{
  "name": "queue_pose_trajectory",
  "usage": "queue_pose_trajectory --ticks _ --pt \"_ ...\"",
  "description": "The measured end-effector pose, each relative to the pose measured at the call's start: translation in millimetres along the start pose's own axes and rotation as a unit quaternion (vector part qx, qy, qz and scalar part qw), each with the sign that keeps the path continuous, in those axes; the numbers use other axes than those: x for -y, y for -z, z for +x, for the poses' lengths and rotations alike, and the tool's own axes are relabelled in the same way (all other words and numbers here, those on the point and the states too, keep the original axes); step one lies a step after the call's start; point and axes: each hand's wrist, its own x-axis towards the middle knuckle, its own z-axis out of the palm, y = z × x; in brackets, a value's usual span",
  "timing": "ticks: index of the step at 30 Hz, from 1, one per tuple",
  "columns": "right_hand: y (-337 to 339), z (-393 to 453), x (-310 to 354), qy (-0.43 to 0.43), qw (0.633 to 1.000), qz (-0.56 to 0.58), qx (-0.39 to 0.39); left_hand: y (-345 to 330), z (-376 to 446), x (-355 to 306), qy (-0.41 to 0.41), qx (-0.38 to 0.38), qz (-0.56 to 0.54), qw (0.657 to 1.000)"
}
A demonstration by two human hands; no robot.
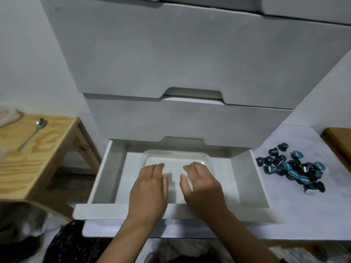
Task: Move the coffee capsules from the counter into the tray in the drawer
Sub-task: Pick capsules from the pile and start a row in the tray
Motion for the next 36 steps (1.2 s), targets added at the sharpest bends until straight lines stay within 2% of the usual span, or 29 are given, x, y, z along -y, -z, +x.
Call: queue_pose_trajectory --ticks 4,9,13,15,18,19,22,26,31,36 --pt "11.6 -11.4 -50.2 -0.015 1.0 -0.002 -0.009 -18.3 3.8 -44.1 -0.004 -0.008 -0.017 1.0" --pt "31.4 -38.4 -141.4 -0.043 0.999 -0.005 0.002 -56.2 12.2 -135.8 -0.012 -0.008 -0.06 0.998" --pt "69.4 -62.3 -219.9 0.027 0.994 -0.105 0.012 -96.1 7.7 -221.7 -0.048 0.0 -0.117 0.992" --pt "80.9 -80.4 -260.2 -0.004 0.993 -0.104 0.052 -116.3 2.3 -261.2 -0.061 0.012 -0.141 0.988" --pt "92.4 -108.4 -315.2 -0.108 0.982 -0.037 0.15 -152.2 -3.5 -307.2 -0.065 0.05 -0.172 0.982" --pt "95.6 -117.5 -331.9 -0.147 0.976 -0.02 0.161 -166.3 -5.1 -319.2 -0.066 0.07 -0.182 0.979" --pt "103.2 -144.6 -376.1 -0.246 0.952 0.011 0.182 -212.4 -8.8 -345.4 -0.071 0.146 -0.199 0.966" --pt "100.0 -175.6 -428.1 -0.278 0.937 0.038 0.21 -267.4 -7.2 -366.9 -0.061 0.224 -0.209 0.95" --pt "84.0 -189.6 -467.1 -0.244 0.933 0.067 0.254 -307.0 -4.7 -380.5 -0.049 0.229 -0.215 0.948" --pt "72.4 -191.9 -478.8 -0.224 0.934 0.102 0.258 -325.6 -3.4 -386.3 -0.036 0.211 -0.217 0.952"
